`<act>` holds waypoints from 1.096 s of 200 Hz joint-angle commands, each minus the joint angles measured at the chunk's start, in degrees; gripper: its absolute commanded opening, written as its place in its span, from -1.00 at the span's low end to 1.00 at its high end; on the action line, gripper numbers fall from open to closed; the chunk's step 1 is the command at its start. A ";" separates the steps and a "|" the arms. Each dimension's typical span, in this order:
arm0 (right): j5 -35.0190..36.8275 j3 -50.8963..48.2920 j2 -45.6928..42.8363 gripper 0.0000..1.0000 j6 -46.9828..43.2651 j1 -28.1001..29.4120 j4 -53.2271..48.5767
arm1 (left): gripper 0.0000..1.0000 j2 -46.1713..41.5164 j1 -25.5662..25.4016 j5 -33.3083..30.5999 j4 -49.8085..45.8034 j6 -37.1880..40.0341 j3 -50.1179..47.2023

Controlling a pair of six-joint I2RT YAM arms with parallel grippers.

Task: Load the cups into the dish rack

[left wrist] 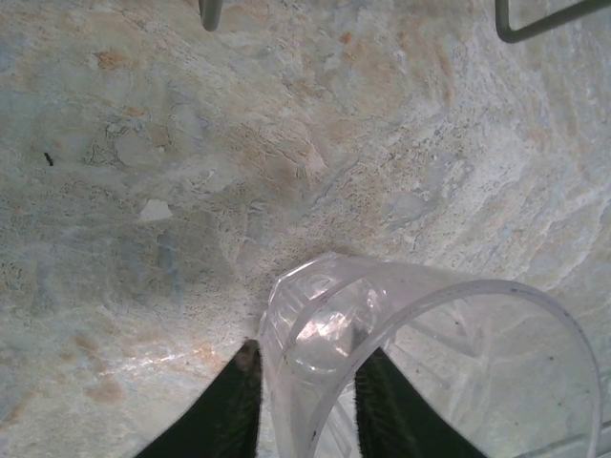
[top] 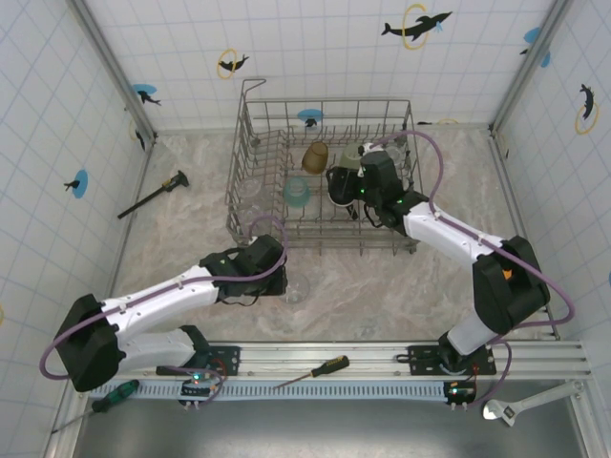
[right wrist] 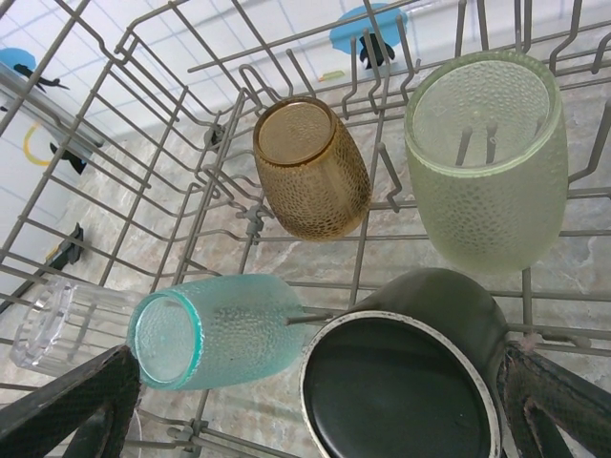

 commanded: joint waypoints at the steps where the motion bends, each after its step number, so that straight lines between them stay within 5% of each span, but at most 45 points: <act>1: 0.19 -1.80 -2.83 0.99 0.55 -0.43 2.33 | -0.50 0.41 -1.01 -2.18 0.17 1.04 0.99; 65: 0.06 -3.34 -4.13 0.99 1.10 -0.67 2.84 | -1.00 1.46 -1.52 -3.34 1.14 1.28 0.64; 219: -0.84 -6.85 -8.25 0.99 1.45 -3.38 1.82 | -1.00 1.38 -1.48 -4.32 -2.15 6.32 10.55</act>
